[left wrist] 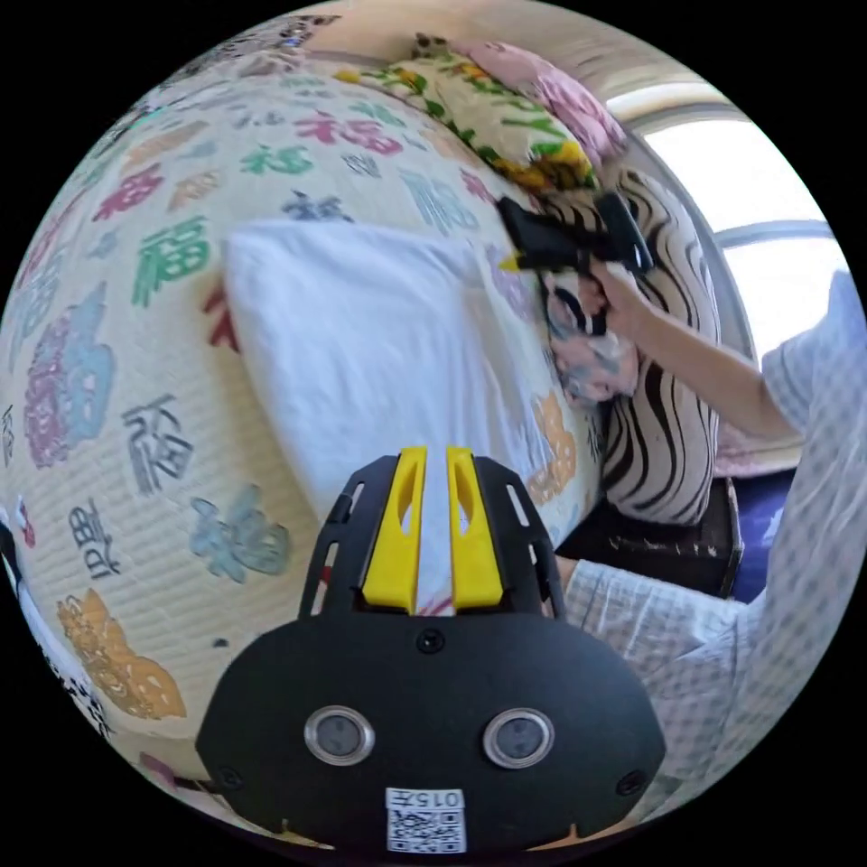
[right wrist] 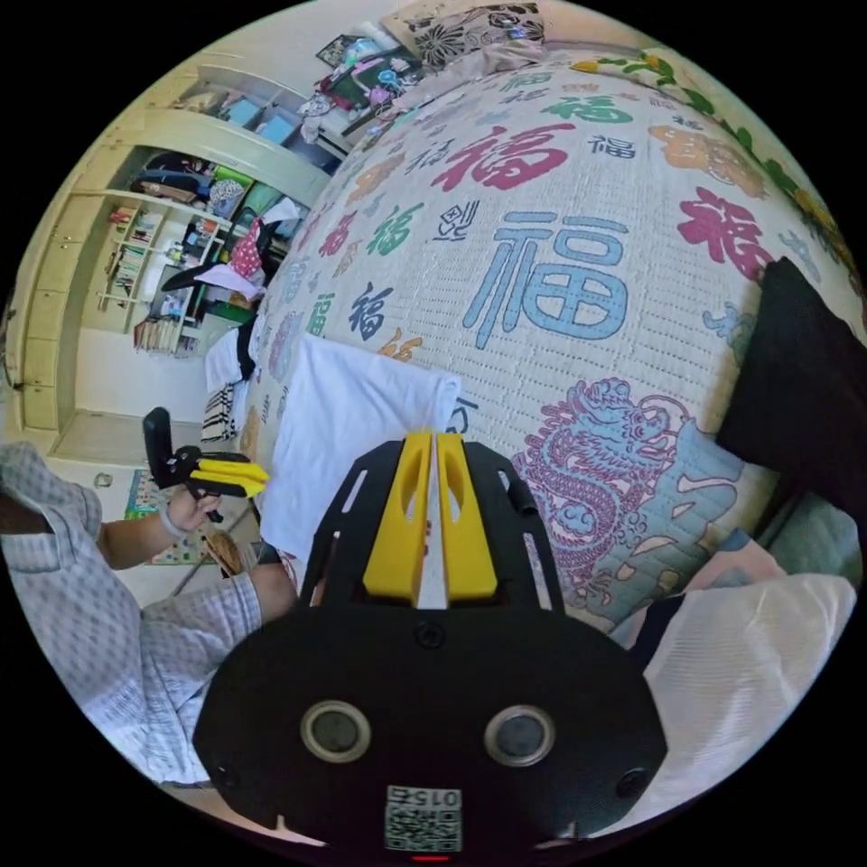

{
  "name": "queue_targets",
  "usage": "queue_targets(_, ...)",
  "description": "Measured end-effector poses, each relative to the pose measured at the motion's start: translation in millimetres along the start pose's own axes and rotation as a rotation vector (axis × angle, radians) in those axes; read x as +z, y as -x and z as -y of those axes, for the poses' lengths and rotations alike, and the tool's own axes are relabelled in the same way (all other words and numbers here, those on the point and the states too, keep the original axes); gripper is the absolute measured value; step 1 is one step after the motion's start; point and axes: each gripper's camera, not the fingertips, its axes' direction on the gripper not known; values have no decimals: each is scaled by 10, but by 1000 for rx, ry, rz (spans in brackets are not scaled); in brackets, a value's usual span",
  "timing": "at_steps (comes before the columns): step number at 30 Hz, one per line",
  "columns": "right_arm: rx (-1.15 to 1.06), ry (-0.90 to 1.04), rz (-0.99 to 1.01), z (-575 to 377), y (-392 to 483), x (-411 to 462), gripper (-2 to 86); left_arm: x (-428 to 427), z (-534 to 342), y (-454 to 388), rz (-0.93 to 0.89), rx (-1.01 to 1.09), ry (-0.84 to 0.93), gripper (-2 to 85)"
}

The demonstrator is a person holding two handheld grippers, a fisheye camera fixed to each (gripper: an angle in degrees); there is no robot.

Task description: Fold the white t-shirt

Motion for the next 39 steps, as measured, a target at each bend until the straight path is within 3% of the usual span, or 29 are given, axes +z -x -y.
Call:
queue_targets(4,34,-106,293,-48,-406,-62,59,-389,359,898,-152,-131,-153,70)
queue_targets(8,33,-128,312,-52,-666,-112,88,-506,578,1612,-217,-195,-216,93)
queue_targets(14,-29,-19,407,156,-838,102,102,-196,1010,2210,-434,-100,-143,123)
queue_targets(19,-48,20,532,299,-955,243,60,18,1364,2350,-585,-21,-67,60)
queue_targets(27,-81,95,446,460,-1036,146,31,-32,1804,2424,-513,98,41,16)
queue_targets(33,-106,32,348,703,-1036,-64,40,-255,2287,2452,-433,179,-13,27)
queue_targets(37,-98,78,203,637,-927,-114,57,-331,2346,2420,-289,164,50,59)
queue_targets(39,-76,32,107,472,-842,-219,67,-464,2195,2409,-265,132,-13,70)
